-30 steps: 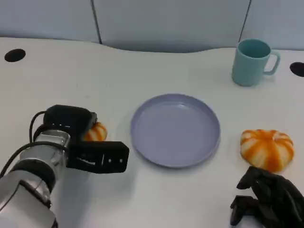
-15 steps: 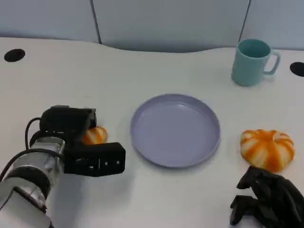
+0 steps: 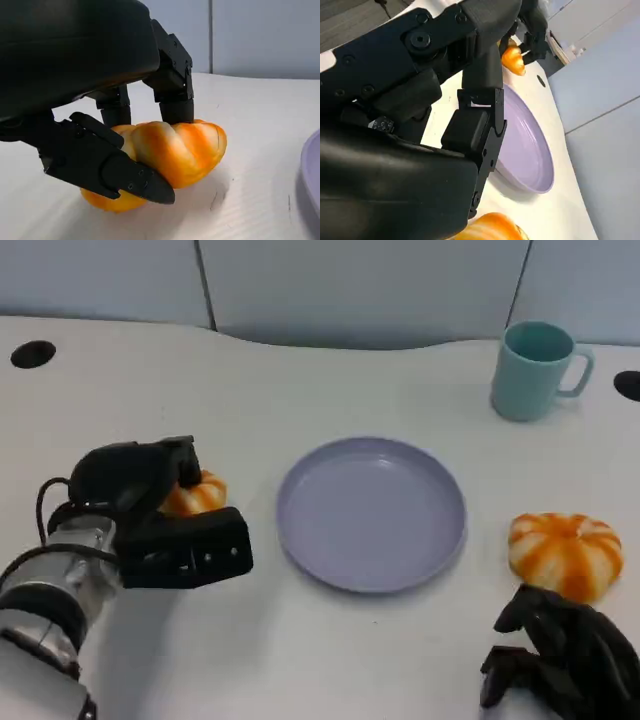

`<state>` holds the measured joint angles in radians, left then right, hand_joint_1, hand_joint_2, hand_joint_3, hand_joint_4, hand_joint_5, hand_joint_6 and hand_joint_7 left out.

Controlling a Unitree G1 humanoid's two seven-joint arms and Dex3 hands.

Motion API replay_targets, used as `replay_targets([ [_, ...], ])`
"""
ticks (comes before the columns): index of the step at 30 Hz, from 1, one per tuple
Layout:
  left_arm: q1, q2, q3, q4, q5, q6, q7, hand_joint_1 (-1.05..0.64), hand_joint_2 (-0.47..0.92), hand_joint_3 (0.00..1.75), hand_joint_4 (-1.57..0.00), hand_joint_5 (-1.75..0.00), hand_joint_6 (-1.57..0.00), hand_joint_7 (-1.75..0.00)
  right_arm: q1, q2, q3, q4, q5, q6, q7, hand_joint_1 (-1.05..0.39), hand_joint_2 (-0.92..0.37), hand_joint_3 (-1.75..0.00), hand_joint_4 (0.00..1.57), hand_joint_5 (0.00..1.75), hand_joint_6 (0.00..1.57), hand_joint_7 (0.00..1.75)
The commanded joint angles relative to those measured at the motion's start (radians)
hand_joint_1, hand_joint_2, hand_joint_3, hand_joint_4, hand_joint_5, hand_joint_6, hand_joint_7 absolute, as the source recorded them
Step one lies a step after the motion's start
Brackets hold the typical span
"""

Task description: Grasp the bread from the table and place it into the plate.

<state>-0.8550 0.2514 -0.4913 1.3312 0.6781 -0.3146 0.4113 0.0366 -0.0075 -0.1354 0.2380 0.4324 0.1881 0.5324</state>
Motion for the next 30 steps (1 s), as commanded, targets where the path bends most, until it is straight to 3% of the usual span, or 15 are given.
replay_targets([
  [1,-0.027,0.035,0.008,-0.021,0.0,-0.057,0.057,-0.16,0.87,0.4,-0.84,-1.75,-0.64,-1.75,-0.01,-0.004,-0.009,0.009,0.005,-0.012,-0.005,-0.88,-0.77,0.0,1.41,0.88,1.21,0.88],
  [6,-0.049,0.023,0.003,-0.036,0.008,-0.094,0.07,-0.16,0.67,0.78,-0.84,-1.75,-0.65,-1.75,-0.019,-0.003,-0.012,0.024,0.013,-0.011,0.007,-0.87,-0.76,0.0,1.41,0.85,1.2,0.88],
  [10,-0.07,0.01,-0.009,-0.047,0.023,-0.115,0.088,-0.17,0.65,0.81,-0.84,-1.75,-0.65,-1.75,-0.02,0.0,-0.01,0.026,0.006,-0.015,-0.003,-0.87,-0.76,0.0,1.43,0.83,1.2,0.89],
  [11,-0.075,0.006,-0.011,-0.048,0.023,-0.116,0.088,-0.17,0.66,0.76,-0.85,-1.75,-0.68,-1.61,-0.02,0.001,-0.01,0.025,0.007,-0.013,-0.005,-0.87,-0.75,0.0,1.44,0.83,1.21,0.89],
  [13,-0.091,-0.007,-0.027,-0.053,0.037,-0.124,0.105,-0.16,0.66,0.71,-0.87,-1.75,-0.71,-1.56,-0.02,0.001,-0.008,0.025,0.005,-0.015,-0.004,-0.87,-0.76,0.0,1.44,0.83,1.21,0.89],
  [15,-0.104,-0.019,-0.035,-0.056,0.044,-0.128,0.106,-0.15,0.6,0.84,-0.89,-1.75,-0.7,-1.7,-0.021,0.0,-0.008,0.029,0.005,-0.019,-0.001,-0.86,-0.76,-0.01,1.43,0.83,1.21,0.89],
  [20,-0.122,-0.043,-0.047,-0.067,0.061,-0.175,0.127,-0.16,0.52,1.08,-0.91,-1.75,-0.72,-1.75,-0.02,0.002,-0.008,0.02,0.007,-0.004,-0.009,-0.87,-0.75,0.0,1.42,0.84,1.21,0.9],
  [30,-0.16,-0.104,-0.099,-0.075,0.1,-0.203,0.114,-0.2,0.5,1.11,-0.93,-1.75,-0.73,-1.75,-0.021,0.005,0.0,0.025,0.0,-0.013,-0.007,-0.87,-0.76,-0.01,1.41,0.86,1.22,0.88],
])
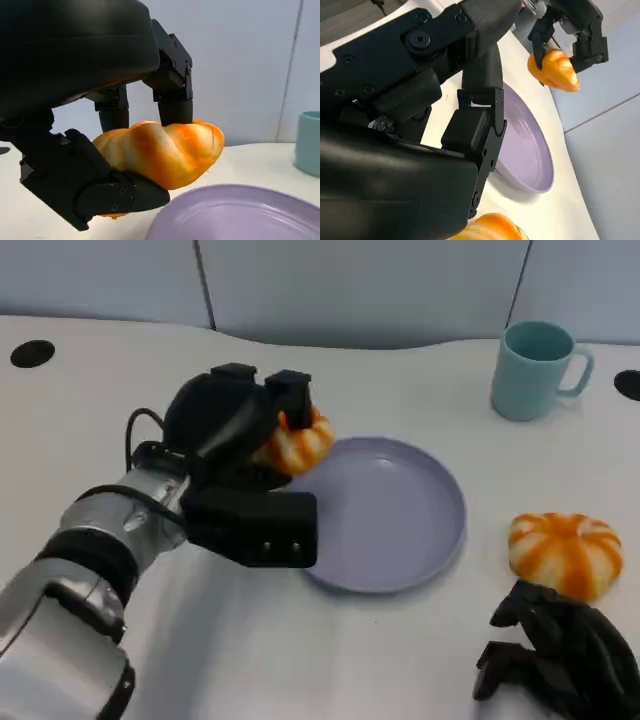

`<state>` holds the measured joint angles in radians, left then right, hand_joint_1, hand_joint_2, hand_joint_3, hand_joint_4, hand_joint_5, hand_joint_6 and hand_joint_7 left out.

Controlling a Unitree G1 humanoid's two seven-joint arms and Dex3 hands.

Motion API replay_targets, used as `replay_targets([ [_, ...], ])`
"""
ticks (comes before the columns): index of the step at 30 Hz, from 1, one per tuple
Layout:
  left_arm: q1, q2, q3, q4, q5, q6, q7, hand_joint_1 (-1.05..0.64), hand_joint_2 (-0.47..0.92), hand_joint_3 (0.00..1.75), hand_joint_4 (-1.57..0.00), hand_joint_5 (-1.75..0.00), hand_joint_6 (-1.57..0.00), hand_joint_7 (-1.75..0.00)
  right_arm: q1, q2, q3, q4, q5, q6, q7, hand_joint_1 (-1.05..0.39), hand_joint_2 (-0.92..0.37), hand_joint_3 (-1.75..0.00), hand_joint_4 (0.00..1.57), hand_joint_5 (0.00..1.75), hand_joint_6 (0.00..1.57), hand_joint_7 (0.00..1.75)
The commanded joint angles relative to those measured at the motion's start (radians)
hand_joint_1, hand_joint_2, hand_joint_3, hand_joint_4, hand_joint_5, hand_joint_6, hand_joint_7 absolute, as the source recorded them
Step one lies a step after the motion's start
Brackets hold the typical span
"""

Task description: Grasp the bread from the table and place it into the plate.

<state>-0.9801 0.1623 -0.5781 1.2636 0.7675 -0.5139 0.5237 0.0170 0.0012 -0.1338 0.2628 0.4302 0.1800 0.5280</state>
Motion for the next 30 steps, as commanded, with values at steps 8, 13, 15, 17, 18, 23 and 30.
replay_targets([
  [8,-0.038,-0.101,-0.032,0.007,0.008,-0.027,-0.023,-0.2,0.55,1.08,-0.92,-1.75,-0.71,-1.75,-0.007,0.012,0.003,0.01,-0.002,-0.011,-0.006,-0.86,-0.74,0.0,1.41,0.86,1.22,0.86],
  [13,-0.04,-0.137,-0.043,0.017,0.008,-0.027,-0.049,-0.25,0.57,1.03,-0.94,-1.75,-0.69,-1.75,-0.002,0.02,0.01,0.009,-0.012,-0.027,-0.007,-0.86,-0.75,0.0,1.43,0.84,1.22,0.84],
  [15,-0.04,-0.149,-0.047,0.02,0.008,-0.025,-0.051,-0.26,0.6,1.01,-0.95,-1.75,-0.7,-1.75,-0.001,0.023,0.014,0.008,-0.018,-0.032,-0.011,-0.87,-0.75,0.0,1.43,0.83,1.23,0.83],
  [17,-0.039,-0.16,-0.052,0.022,0.012,-0.014,-0.05,-0.25,0.61,1.04,-0.98,-1.75,-0.76,-1.75,0.001,0.024,0.019,0.005,-0.023,-0.034,-0.017,-0.88,-0.76,-0.01,1.44,0.83,1.23,0.83],
  [18,-0.038,-0.165,-0.056,0.023,0.014,-0.008,-0.058,-0.25,0.59,1.05,-0.98,-1.75,-0.76,-1.72,0.002,0.025,0.02,0.0,-0.023,-0.03,-0.019,-0.88,-0.75,-0.01,1.43,0.82,1.23,0.83],
  [23,-0.032,-0.181,-0.065,0.027,0.013,0.006,-0.087,-0.26,0.54,1.02,-0.96,-1.75,-0.74,-1.42,0.007,0.029,0.022,-0.003,-0.012,-0.032,-0.008,-0.85,-0.75,0.0,1.43,0.82,1.22,0.82],
  [30,-0.035,-0.188,-0.073,0.032,0.021,0.023,-0.115,-0.27,0.6,0.94,-0.95,-1.75,-0.73,-1.43,0.018,0.029,0.033,-0.029,-0.022,-0.021,-0.029,-0.87,-0.75,0.0,1.44,0.83,1.24,0.81],
])
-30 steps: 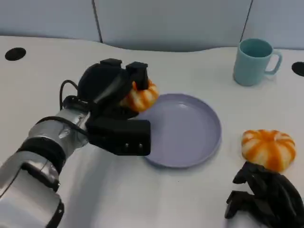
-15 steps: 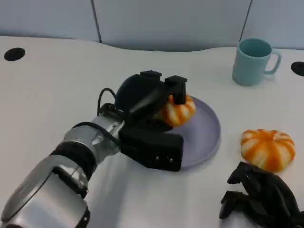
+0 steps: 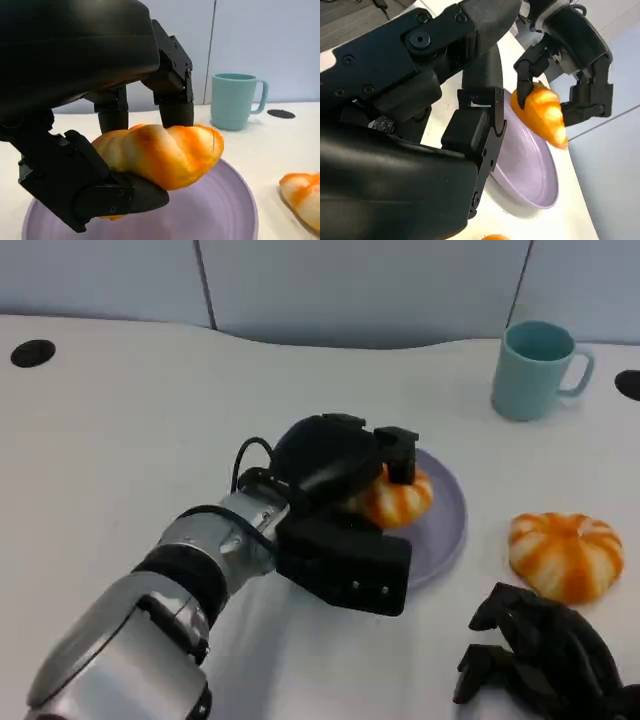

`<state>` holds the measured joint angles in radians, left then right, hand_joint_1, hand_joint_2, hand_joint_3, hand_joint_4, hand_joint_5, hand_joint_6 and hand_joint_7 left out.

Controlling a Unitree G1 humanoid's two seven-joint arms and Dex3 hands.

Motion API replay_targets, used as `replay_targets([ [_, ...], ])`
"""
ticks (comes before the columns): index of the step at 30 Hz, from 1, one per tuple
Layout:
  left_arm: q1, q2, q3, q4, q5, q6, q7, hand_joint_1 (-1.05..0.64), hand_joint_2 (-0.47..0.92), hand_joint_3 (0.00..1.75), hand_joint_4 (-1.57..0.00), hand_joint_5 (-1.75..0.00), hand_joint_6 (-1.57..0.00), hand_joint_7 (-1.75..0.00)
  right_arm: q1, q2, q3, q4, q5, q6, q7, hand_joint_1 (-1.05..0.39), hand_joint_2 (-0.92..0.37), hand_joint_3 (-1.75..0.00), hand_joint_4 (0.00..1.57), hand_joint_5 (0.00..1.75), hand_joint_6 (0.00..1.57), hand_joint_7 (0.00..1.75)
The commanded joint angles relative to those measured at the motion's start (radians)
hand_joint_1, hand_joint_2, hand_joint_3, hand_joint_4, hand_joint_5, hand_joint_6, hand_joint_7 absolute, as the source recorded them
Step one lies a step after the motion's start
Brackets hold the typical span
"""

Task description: Grasp the bread from the table and place it into the plate.

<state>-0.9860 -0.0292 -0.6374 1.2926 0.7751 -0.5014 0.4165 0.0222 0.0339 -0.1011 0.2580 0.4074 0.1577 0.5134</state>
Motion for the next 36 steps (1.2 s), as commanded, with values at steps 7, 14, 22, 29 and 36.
replay_targets([
  [7,-0.028,0.016,-0.028,0.006,0.013,-0.021,-0.022,-0.28,0.67,0.85,-0.84,-1.68,-0.7,-1.42,0.014,-0.002,-0.001,-0.029,0.011,0.009,-0.015,-0.86,-0.74,0.0,1.44,0.83,1.25,0.8],
  [14,-0.033,0.021,-0.05,0.012,0.032,-0.003,-0.044,-0.33,0.89,0.3,-0.53,-1.4,-0.51,-0.78,0.011,-0.001,-0.004,-0.024,0.012,0.007,-0.014,-0.88,-0.73,0.0,1.43,0.83,1.26,0.8],
  [22,-0.051,0.023,-0.063,0.01,0.046,0.063,-0.15,-0.51,0.92,0.16,-0.3,-0.63,-0.44,-0.14,0.012,-0.003,-0.003,-0.022,0.009,-0.002,-0.008,-0.87,-0.74,-0.01,1.43,0.83,1.25,0.8],
  [29,-0.066,0.044,-0.07,0.007,0.044,0.089,-0.242,-0.75,0.92,0.29,-0.03,-0.42,-0.26,-0.01,0.007,-0.008,-0.006,-0.012,0.01,-0.006,-0.002,-0.87,-0.74,0.0,1.44,0.82,1.25,0.79],
  [36,-0.058,0.086,-0.006,-0.015,-0.026,0.033,-0.292,-0.87,0.92,0.43,0.0,-0.29,-0.18,0.0,-0.001,-0.012,-0.008,-0.005,0.007,-0.009,-0.001,-0.87,-0.75,-0.01,1.46,0.81,1.26,0.79],
])
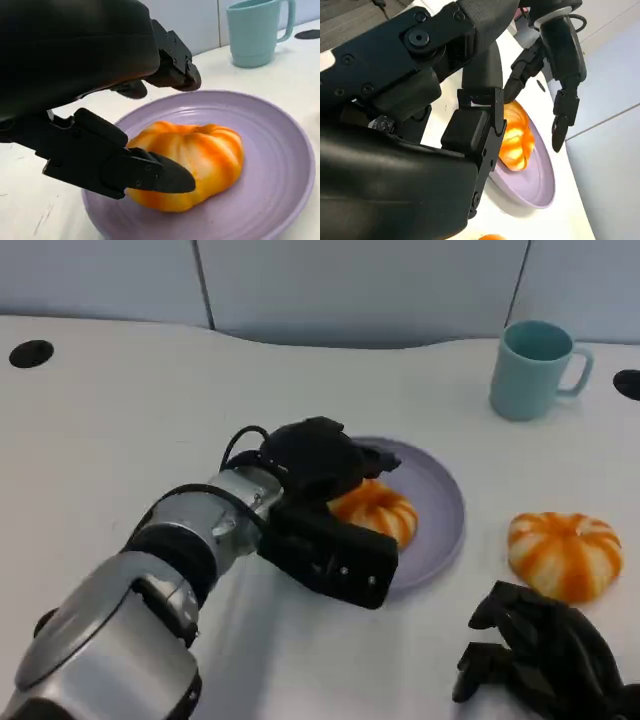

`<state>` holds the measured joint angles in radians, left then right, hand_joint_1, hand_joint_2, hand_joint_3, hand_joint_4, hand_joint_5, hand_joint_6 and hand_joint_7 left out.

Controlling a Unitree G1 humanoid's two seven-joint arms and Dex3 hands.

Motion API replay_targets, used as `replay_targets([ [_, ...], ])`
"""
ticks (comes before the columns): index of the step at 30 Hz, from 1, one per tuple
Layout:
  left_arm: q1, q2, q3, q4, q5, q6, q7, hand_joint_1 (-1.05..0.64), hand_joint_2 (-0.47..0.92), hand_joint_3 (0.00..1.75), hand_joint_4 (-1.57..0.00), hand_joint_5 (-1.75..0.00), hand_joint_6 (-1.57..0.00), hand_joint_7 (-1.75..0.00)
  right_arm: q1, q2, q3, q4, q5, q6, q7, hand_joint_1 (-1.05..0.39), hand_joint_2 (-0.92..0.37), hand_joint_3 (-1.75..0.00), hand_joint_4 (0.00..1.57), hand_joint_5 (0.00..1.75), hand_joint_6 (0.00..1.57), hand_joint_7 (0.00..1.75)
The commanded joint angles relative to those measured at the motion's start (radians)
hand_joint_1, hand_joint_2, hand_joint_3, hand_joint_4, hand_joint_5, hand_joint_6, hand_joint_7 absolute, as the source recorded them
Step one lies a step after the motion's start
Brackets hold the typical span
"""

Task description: Grasp the bread from the table and place it into the plate.

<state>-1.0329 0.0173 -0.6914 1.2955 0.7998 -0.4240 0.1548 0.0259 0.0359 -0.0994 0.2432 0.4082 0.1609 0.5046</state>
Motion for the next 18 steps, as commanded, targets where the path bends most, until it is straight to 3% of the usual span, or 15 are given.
replay_targets([
  [1,-0.007,0.046,0.067,-0.02,-0.071,-0.061,-0.043,-0.87,0.92,0.43,0.0,-0.28,-0.18,0.0,-0.006,-0.014,-0.011,0.012,0.006,-0.014,0.008,-0.87,-0.75,-0.01,1.45,0.81,1.25,0.79],
  [5,0.01,0.068,0.14,-0.03,-0.151,-0.116,-0.095,-0.88,0.92,0.44,-0.01,-0.25,-0.17,0.0,-0.013,-0.015,-0.015,0.02,0.011,-0.01,0.014,-0.87,-0.75,0.0,1.45,0.81,1.26,0.79],
  [12,0.116,0.079,0.393,-0.069,-0.461,-0.242,-0.305,-0.78,0.92,0.39,-0.08,-0.32,-0.21,-0.02,-0.02,-0.017,-0.018,0.031,0.01,-0.02,0.02,-0.87,-0.75,0.0,1.45,0.81,1.26,0.78],
  [18,0.236,0.038,0.622,-0.149,-0.782,-0.201,-0.57,-0.74,0.92,0.34,-0.12,-0.36,-0.24,-0.03,-0.032,-0.021,-0.027,0.048,0.014,-0.019,0.025,-0.88,-0.74,0.0,1.43,0.82,1.26,0.78],
])
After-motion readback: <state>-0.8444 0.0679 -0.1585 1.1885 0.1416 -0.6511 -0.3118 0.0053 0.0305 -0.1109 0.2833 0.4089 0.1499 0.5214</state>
